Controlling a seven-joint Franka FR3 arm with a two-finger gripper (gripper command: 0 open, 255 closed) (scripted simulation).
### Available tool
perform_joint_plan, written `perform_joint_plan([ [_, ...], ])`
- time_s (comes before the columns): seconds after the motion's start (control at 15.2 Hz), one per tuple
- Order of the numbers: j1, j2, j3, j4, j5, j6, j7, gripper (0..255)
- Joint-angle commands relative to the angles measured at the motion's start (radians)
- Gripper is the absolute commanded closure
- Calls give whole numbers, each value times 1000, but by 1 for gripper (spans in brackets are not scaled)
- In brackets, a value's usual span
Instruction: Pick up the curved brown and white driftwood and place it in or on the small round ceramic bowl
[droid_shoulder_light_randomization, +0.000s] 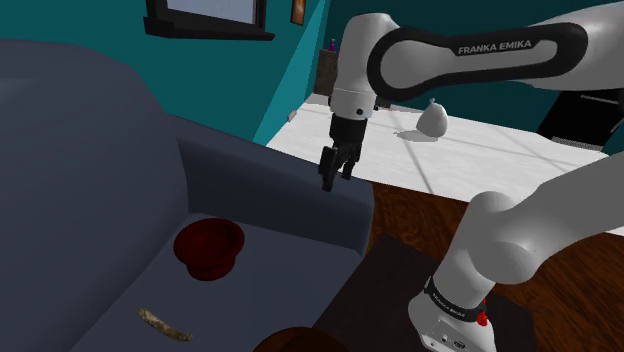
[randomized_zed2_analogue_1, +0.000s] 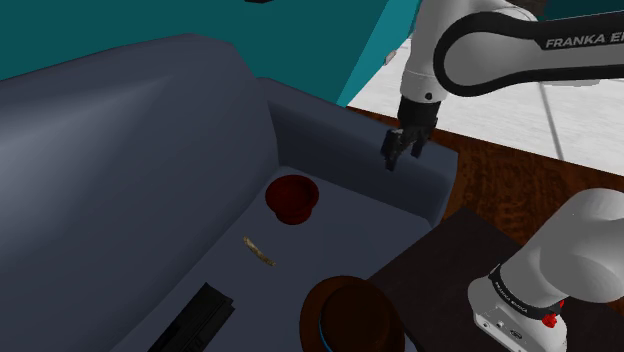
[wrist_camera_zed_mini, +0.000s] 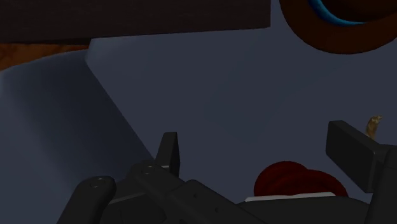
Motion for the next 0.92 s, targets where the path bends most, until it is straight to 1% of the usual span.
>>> perform_joint_plan([
  [0.0,15,56,39,-10,13,77,26,0],
  [0.26,34,176,106,8,17,193,76,0],
  [0.46,44,275,155,36,3,276,119,0],
  [0.66,51,382,201,75,-27,351,170,0],
  [0.86,58,496,241,126,-78,417,231,0],
])
